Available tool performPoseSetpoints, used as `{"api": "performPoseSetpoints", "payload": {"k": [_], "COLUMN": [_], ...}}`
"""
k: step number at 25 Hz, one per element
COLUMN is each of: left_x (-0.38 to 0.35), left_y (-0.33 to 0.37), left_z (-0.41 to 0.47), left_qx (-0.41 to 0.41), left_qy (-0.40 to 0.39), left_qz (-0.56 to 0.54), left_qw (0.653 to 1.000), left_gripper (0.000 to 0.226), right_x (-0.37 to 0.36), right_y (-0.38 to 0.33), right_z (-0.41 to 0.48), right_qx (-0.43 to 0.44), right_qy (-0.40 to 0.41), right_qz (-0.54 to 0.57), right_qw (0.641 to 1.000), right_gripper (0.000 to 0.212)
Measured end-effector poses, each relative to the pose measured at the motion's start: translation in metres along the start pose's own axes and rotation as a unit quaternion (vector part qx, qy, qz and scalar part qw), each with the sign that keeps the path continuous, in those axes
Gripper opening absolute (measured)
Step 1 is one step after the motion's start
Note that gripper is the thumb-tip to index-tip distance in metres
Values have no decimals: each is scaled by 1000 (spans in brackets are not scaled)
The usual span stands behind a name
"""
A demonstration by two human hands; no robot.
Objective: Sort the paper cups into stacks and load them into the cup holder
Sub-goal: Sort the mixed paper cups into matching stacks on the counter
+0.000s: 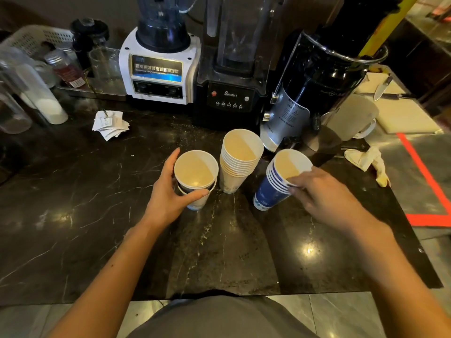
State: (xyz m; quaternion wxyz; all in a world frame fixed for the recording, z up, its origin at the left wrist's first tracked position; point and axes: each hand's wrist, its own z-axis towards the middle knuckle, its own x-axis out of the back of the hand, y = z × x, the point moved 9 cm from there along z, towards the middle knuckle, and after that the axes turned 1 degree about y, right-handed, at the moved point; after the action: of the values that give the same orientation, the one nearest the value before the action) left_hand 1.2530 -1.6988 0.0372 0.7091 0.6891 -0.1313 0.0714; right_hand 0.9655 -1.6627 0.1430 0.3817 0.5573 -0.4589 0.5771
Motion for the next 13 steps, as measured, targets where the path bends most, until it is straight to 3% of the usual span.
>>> {"api": "performPoseSetpoints", "payload": {"k": [1,3,5,6,8,10,13], "left_x": [2,-5,-7,-8,-10,-11,-12], "left_y": [-2,-7,-14,-18,-21,-20,-18], "left_z": [-1,-1,-4,-6,-7,-8,-10], "left_qx": [7,24,45,54,57,48,55], "left_qy": [-3,-24,-35,-37,-40,-44,-41], "left_qz": [-1,-7,-14,-17,-13,-2,-8], "left_qw": [1000,999,998,998,997,998,998], "left_gripper": [116,124,125,122,111,101,103], "right_x": [-5,13,30,29,5,-24,-36], "right_y": [-3,-12,-47,-71,-115,-143,-152], "right_z": [1,2,9,17,35,51,60], "right_qx": [-12,-13,60,115,200,229,242], "right_qy": [-7,76,167,173,106,28,10], "right_qz": [-4,20,51,67,84,73,60], "right_qw": [1000,997,983,976,970,970,968], "right_gripper": [33,40,40,39,41,37,21]}}
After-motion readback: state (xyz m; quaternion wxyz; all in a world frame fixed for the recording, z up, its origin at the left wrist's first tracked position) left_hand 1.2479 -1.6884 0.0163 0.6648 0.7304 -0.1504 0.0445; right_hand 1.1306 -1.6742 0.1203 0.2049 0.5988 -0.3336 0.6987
